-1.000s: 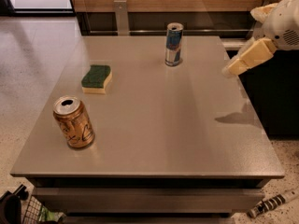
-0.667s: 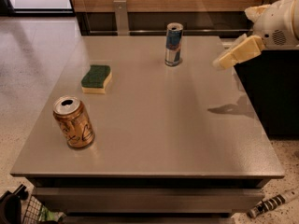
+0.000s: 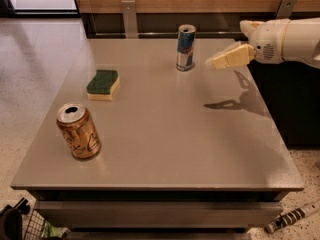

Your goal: Move redbull can near orange can

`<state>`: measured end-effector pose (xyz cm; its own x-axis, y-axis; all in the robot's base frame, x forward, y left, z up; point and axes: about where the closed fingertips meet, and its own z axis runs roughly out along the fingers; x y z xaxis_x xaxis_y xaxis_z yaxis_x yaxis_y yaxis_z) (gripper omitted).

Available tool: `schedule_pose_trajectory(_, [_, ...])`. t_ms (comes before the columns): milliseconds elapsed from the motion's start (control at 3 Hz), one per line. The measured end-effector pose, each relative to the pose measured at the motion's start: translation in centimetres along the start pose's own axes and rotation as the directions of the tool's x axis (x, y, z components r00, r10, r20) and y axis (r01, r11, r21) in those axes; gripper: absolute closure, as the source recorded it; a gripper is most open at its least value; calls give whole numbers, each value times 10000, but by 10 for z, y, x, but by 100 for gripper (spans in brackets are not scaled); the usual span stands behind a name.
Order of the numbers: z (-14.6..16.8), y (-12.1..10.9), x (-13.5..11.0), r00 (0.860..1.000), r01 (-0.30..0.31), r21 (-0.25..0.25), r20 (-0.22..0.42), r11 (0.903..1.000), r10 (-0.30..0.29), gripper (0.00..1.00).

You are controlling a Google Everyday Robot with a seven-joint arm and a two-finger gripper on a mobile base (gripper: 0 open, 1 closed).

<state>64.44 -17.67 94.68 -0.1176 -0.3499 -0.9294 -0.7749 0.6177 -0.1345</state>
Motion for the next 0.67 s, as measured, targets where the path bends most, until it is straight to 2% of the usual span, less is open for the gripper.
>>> schedule_pose_trajectory(333, [0,0,0,10000,0,0,0,10000,0,0])
schedule_pose_trajectory(667, [28,-7,9,9993,-315,-135,179,9994,318,0])
